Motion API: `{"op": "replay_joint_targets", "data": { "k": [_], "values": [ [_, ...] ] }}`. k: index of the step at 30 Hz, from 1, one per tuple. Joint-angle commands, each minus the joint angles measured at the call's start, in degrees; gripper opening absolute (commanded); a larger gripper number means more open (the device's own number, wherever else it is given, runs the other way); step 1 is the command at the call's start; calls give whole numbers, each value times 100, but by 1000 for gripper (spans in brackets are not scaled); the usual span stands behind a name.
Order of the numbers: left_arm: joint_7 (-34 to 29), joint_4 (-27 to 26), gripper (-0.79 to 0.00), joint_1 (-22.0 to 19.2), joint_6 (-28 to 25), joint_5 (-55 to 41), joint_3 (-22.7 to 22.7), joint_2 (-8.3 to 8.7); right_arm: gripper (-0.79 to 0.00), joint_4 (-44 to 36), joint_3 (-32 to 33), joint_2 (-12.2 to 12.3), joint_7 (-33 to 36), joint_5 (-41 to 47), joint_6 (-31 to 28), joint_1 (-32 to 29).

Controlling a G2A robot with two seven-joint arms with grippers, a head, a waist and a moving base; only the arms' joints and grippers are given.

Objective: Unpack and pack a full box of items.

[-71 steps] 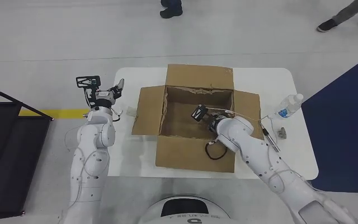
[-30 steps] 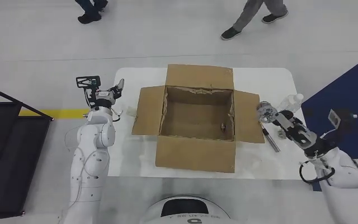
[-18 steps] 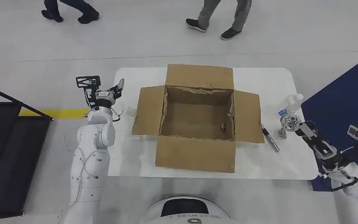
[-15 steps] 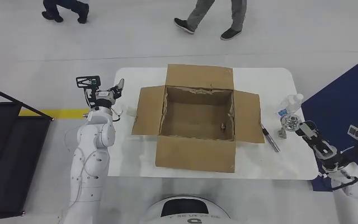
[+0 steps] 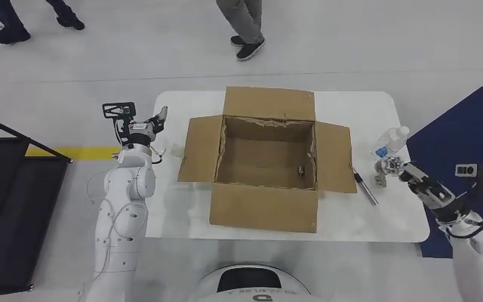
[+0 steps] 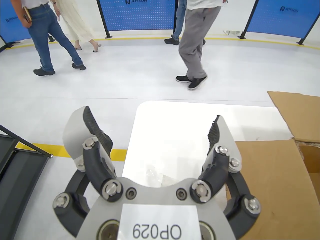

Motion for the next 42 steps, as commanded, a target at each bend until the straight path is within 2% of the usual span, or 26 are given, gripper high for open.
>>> {"op": "replay_joint_targets", "data": {
  "k": [1,8,15,24,42],
  "values": [
    [0,0,0,0,0,0,0,0,-785,641,-23,23,258,121,254,346],
    [0,0,0,0,0,0,0,0,-785,2542,-273,47,814,216,809,1412],
    [0,0,0,0,0,0,0,0,-785,3788,-353,52,964,144,959,2055],
    [0,0,0,0,0,0,0,0,-785,4676,-259,112,858,-37,853,2324],
    [0,0,0,0,0,0,0,0,-785,5488,-546,115,357,-746,353,2836]
  ]
}}
